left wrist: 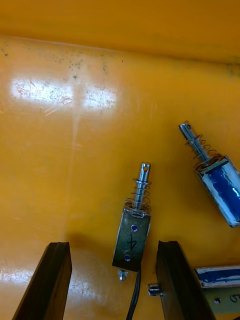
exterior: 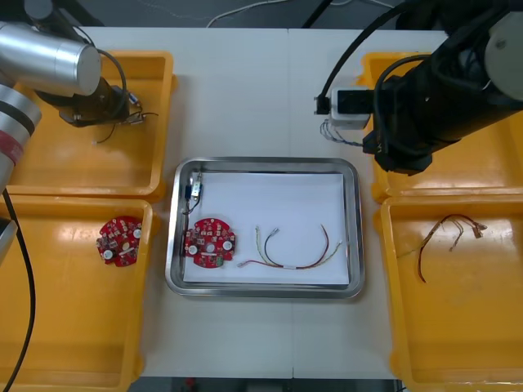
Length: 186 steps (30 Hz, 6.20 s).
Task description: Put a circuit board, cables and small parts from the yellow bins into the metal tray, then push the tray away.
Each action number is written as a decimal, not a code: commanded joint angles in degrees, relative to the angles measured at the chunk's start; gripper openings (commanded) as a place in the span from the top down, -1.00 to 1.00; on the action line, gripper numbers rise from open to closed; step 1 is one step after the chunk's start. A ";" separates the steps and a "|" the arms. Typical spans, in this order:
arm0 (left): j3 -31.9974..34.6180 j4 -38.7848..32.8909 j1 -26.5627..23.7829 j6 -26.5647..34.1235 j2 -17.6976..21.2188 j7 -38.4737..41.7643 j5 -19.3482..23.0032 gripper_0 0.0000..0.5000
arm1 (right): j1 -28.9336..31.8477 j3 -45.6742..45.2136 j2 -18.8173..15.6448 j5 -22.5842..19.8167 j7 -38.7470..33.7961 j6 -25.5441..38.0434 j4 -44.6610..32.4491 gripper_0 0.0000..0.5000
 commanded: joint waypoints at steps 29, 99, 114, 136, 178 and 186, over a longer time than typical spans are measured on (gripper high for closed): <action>3.05 -11.01 -3.11 19.23 0.82 -9.28 -0.04 1.00 | -1.20 30.64 5.11 12.87 -4.59 -23.78 15.62 1.00; -13.64 -71.30 12.45 42.93 6.36 40.29 15.34 1.00 | 4.16 -11.73 -8.07 -2.07 -47.83 0.17 1.29 -1.00; -23.84 -64.27 12.36 30.31 3.02 42.57 6.02 1.00 | 11.46 -19.46 -11.94 -4.01 -62.42 0.17 1.29 -1.00; -33.07 -57.15 11.04 20.29 -0.58 43.98 0.75 1.00 | 22.18 -22.36 -13.00 0.74 -80.26 0.17 -5.56 -1.00; -33.07 -54.07 10.60 20.38 -2.61 45.56 -2.85 -1.00 | 34.40 -28.78 -12.73 -0.58 -79.73 0.17 -15.67 -1.00; -26.65 -61.02 9.46 31.19 -1.90 44.86 2.51 -1.00 | 30.36 -23.77 -12.73 -2.34 -78.59 0.17 -16.81 -1.00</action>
